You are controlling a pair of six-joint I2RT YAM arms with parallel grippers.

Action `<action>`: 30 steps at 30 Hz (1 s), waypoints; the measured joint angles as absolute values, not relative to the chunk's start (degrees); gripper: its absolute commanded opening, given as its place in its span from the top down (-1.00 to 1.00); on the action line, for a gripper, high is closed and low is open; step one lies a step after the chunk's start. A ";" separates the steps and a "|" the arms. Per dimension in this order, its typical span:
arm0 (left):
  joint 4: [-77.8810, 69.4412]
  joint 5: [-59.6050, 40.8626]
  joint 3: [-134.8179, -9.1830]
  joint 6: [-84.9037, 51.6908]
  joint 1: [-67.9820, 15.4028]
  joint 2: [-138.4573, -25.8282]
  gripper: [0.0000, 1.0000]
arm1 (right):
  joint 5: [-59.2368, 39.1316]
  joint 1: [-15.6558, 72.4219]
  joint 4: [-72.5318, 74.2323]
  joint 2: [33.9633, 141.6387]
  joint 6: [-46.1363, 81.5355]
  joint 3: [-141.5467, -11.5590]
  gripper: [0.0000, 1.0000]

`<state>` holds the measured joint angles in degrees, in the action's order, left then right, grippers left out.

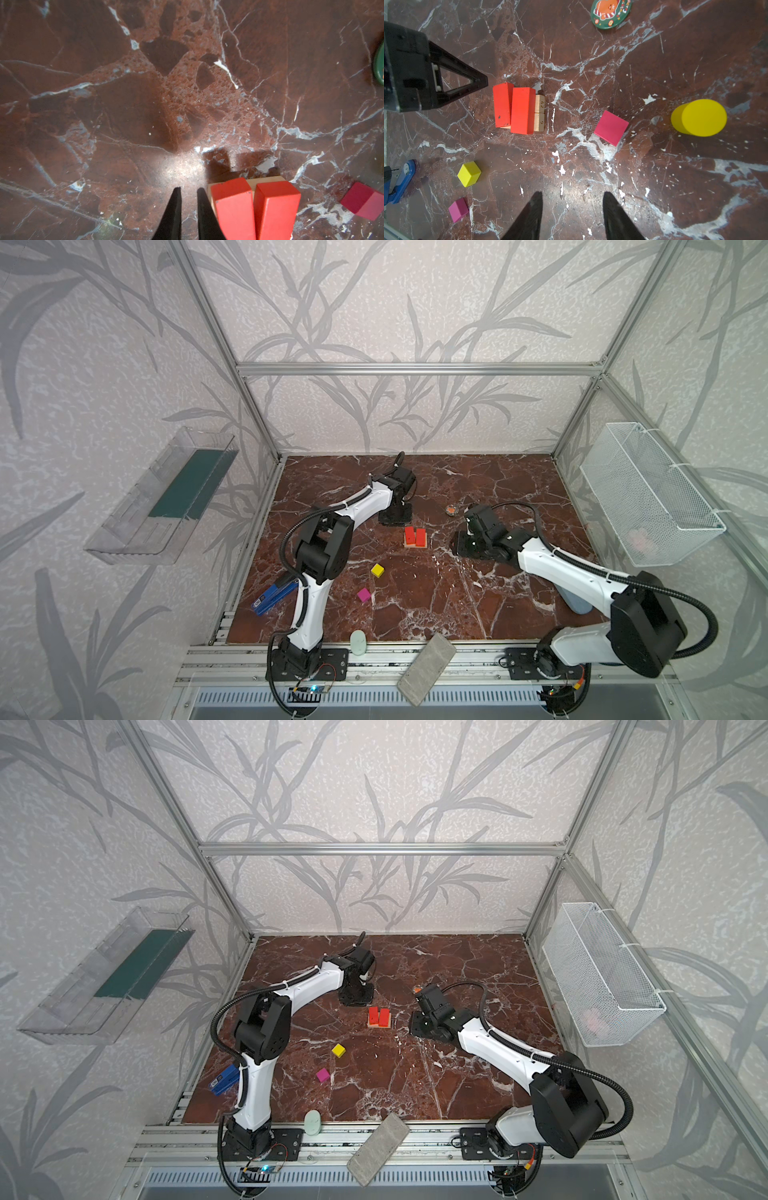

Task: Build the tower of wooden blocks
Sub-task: 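Open the left gripper and raise it away from the two red blocks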

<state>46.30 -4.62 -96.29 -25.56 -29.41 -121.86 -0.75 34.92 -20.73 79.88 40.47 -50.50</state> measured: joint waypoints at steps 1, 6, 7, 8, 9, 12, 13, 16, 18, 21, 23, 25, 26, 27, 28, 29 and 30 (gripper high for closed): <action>46.28 -4.64 -96.29 -25.58 -29.43 -121.95 0.69 | -0.75 34.92 -20.73 79.88 40.47 -50.50 0.03; 46.26 -4.95 -96.29 -25.67 -29.63 -122.04 0.69 | -0.75 34.92 -20.69 79.88 40.49 -50.50 0.03; 46.26 -5.17 -96.29 -25.67 -29.65 -122.04 0.69 | -0.75 34.92 -20.67 79.88 40.49 -50.50 0.03; 46.26 -5.54 -96.29 -25.69 -29.65 -122.04 0.69 | -0.75 34.92 -20.60 79.88 40.47 -50.50 0.03; 46.24 -5.76 -96.29 -25.69 -29.67 -122.04 0.69 | -0.75 34.92 -20.56 79.88 40.49 -50.50 0.03; 46.19 -6.17 -96.29 -25.71 -29.69 -122.06 0.69 | -0.75 34.92 -20.34 79.88 40.47 -50.50 0.03; 46.17 -6.24 -96.29 -25.71 -29.69 -122.08 0.69 | -0.75 34.92 -20.27 79.88 40.47 -50.50 0.03; 46.00 -6.42 -96.29 -25.74 -29.74 -122.26 0.69 | -0.75 34.92 -19.99 79.88 40.47 -50.50 0.03; 45.93 -6.57 -96.29 -25.76 -29.80 -122.50 0.69 | -0.75 34.92 -19.86 79.88 40.47 -50.50 0.03; 45.87 -6.79 -96.29 -25.96 -29.95 -122.74 0.69 | -0.75 34.92 -19.70 79.88 40.47 -50.50 0.03; 45.87 -7.01 -96.29 -26.11 -30.00 -122.83 0.69 | -0.75 34.92 -19.64 79.88 40.47 -50.50 0.03; 45.87 -7.16 -96.29 -26.15 -30.00 -122.87 0.69 | -0.75 34.92 -19.59 79.90 40.47 -50.50 0.03; 45.87 -7.20 -96.29 -26.15 -30.00 -122.89 0.69 | -0.75 34.92 -19.59 79.90 40.49 -50.50 0.03; 45.87 -7.20 -96.29 -26.15 -30.00 -122.89 0.69 | -0.75 34.92 -19.59 79.90 40.49 -50.50 0.03; 45.87 -7.22 -96.29 -26.17 -30.00 -122.89 0.69 | -0.75 34.92 -19.57 79.90 40.47 -50.50 0.03; 45.87 -7.25 -96.29 -26.17 -30.02 -122.89 0.69 | -0.75 34.92 -19.57 79.92 40.47 -50.50 0.03; 45.87 -7.27 -96.29 -26.20 -30.04 -122.89 0.69 | -0.75 34.92 -19.57 79.92 40.47 -50.50 0.03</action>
<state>45.87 -7.27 -96.29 -26.20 -30.04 -122.89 -0.75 34.92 -19.57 79.92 40.47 -50.50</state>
